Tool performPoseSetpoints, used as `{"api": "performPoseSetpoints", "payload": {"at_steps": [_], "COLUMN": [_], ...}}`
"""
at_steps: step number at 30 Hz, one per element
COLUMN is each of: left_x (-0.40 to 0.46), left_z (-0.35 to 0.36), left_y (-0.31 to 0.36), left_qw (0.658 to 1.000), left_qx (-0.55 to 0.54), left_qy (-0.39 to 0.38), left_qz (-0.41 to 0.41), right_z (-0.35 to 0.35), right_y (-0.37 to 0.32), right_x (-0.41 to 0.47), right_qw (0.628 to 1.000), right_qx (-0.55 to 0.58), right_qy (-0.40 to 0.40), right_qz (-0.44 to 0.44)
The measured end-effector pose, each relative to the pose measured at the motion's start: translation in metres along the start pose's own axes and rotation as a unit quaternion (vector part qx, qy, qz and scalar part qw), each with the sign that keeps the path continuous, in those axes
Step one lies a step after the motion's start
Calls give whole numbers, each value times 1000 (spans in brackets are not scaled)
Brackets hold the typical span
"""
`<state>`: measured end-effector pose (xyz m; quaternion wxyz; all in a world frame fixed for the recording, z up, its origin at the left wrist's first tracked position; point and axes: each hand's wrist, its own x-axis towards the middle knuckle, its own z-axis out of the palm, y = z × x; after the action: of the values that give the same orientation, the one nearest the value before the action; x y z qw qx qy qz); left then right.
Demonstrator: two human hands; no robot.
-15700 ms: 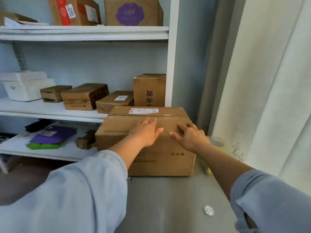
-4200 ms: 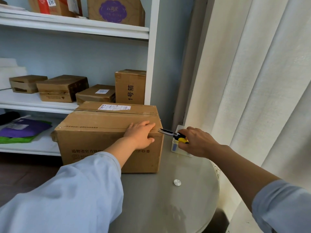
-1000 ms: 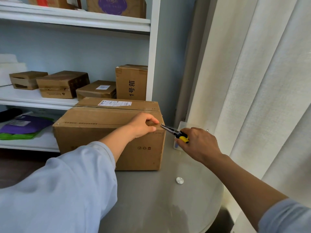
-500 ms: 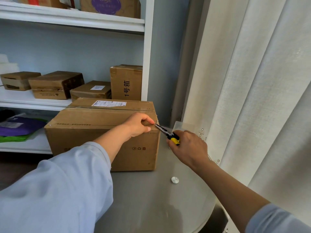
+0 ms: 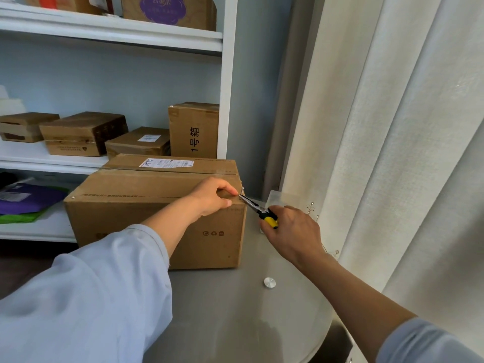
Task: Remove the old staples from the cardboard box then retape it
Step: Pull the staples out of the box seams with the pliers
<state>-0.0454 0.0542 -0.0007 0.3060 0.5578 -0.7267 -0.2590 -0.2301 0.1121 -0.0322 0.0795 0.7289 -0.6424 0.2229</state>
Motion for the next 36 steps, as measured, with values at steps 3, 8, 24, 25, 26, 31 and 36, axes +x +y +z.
{"api": "performPoseSetpoints", "payload": {"at_steps": [3, 8, 24, 25, 26, 31, 36], "left_x": [0, 1, 2, 2, 1, -4, -2], "left_z": [-1, -1, 25, 28, 32, 51, 55], "left_y": [1, 1, 23, 21, 19, 8, 5], "left_qw": [1000, 1000, 979, 979, 978, 959, 950], "left_qx": [3, 7, 137, 147, 157, 248, 266], "left_qy": [-3, -1, 132, 125, 114, 113, 134], "left_qz": [-4, -8, 68, 72, 76, 77, 89], "right_z": [2, -4, 9, 14, 20, 52, 68], "right_y": [-1, -4, 32, 33, 34, 35, 35], "right_x": [-2, 6, 7, 5, 3, -5, -4], "right_qw": [1000, 997, 982, 979, 975, 953, 950], "right_qx": [22, 40, 24, 6, -8, -42, -62], "right_qy": [6, 57, -111, -138, -165, -258, -262], "right_qz": [10, 20, 148, 148, 149, 154, 160]}}
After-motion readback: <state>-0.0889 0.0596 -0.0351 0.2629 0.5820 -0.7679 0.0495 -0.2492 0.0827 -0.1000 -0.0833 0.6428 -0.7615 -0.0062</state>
